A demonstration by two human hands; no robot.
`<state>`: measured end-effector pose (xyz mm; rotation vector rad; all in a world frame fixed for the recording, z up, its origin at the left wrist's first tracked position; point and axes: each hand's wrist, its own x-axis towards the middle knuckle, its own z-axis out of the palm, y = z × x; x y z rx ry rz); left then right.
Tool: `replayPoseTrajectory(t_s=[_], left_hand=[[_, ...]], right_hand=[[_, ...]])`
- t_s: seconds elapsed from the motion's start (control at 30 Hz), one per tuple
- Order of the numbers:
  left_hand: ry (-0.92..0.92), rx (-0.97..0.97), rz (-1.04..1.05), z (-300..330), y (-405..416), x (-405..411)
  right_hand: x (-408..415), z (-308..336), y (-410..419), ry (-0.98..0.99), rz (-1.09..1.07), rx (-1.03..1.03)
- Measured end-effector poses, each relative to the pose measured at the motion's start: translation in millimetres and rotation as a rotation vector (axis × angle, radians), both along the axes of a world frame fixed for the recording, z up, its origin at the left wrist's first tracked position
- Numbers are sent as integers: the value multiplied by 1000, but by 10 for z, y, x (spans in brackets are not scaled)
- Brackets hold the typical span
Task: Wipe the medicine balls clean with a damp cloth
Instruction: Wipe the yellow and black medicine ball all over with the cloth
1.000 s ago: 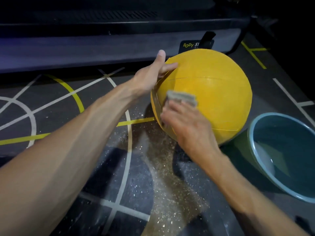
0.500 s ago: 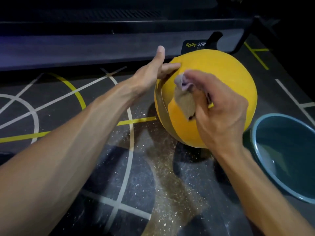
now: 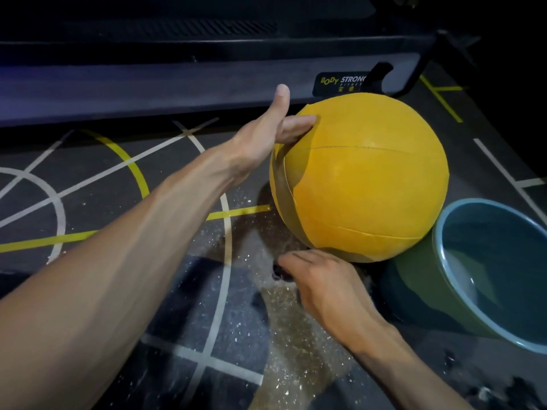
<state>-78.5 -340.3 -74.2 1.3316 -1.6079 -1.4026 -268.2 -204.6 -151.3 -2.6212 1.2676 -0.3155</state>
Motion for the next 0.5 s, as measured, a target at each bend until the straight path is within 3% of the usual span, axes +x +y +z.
replayPoseTrajectory(t_s=[0.13, 0.23, 0.33, 0.5], left_hand=[[-6, -19, 37, -41, 71, 67], [-23, -50, 74, -95, 197, 115], [-46, -80, 139, -152, 342, 152], [34, -114, 285, -242, 408, 238]], right_hand=[[-215, 533, -3, -446, -164, -145], [-396, 795, -110, -620, -390, -242], [-479, 793, -160, -498, -523, -283], [-553, 585, -46, -313, -479, -432]])
